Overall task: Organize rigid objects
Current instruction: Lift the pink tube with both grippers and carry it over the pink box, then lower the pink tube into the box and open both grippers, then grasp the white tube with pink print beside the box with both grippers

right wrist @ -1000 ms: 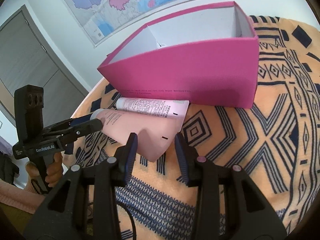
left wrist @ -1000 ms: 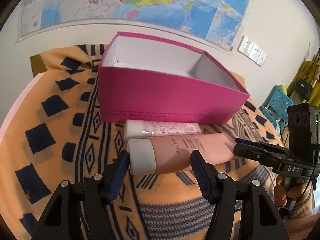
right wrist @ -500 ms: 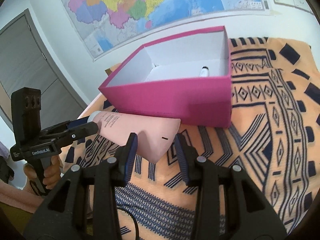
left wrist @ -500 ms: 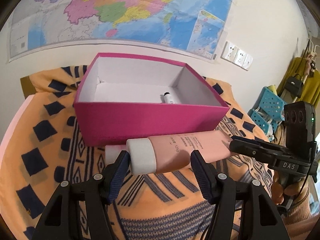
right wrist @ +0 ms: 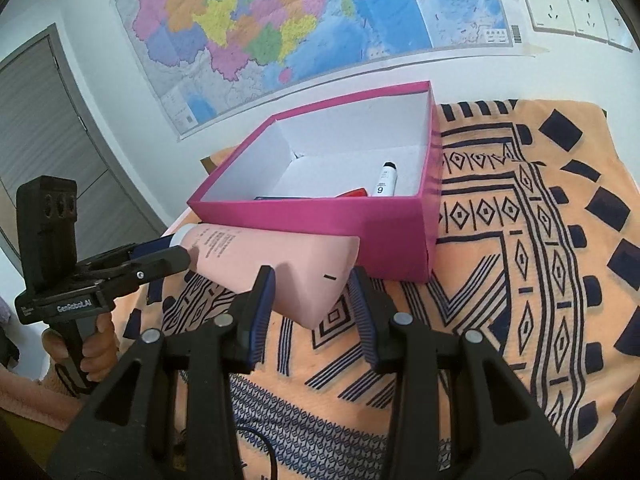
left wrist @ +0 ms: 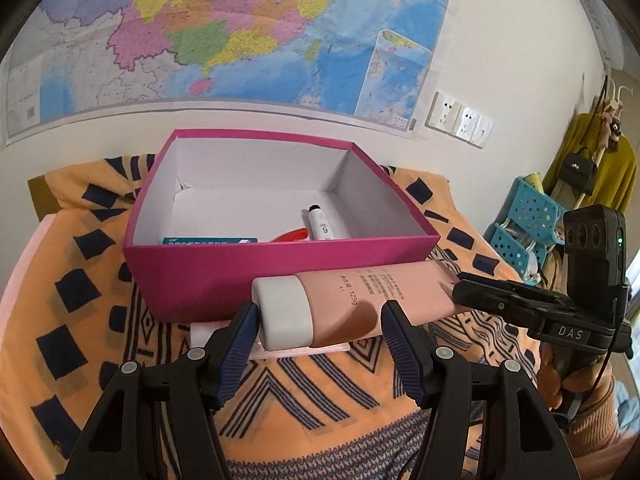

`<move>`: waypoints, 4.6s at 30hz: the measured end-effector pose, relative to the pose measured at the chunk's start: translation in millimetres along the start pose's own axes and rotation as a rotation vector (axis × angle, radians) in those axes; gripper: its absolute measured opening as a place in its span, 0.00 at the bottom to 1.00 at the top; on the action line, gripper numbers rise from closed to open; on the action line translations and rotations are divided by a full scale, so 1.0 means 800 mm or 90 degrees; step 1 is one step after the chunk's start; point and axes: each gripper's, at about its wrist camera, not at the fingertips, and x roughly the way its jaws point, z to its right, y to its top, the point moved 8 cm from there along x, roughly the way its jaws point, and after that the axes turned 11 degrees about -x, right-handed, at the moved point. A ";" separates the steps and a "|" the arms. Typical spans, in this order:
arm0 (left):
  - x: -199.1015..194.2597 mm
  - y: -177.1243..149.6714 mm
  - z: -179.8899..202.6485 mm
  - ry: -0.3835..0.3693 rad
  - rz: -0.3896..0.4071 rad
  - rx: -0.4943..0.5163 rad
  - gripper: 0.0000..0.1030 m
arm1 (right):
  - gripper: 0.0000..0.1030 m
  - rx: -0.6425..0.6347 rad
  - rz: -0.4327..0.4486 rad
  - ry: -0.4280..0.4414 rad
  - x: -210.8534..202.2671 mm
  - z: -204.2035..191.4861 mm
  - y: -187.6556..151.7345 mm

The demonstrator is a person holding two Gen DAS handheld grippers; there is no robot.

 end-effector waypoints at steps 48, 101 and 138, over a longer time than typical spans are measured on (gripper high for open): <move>0.034 0.060 0.011 -0.016 0.015 0.005 0.62 | 0.40 -0.043 0.047 -0.036 -0.004 0.030 0.064; 0.114 0.078 -0.012 0.024 -0.047 -0.014 0.62 | 0.40 -0.017 -0.011 -0.060 0.051 0.075 0.078; 0.010 -0.002 -0.109 0.108 0.007 -0.051 0.64 | 0.47 -0.016 -0.059 0.079 0.068 -0.021 -0.004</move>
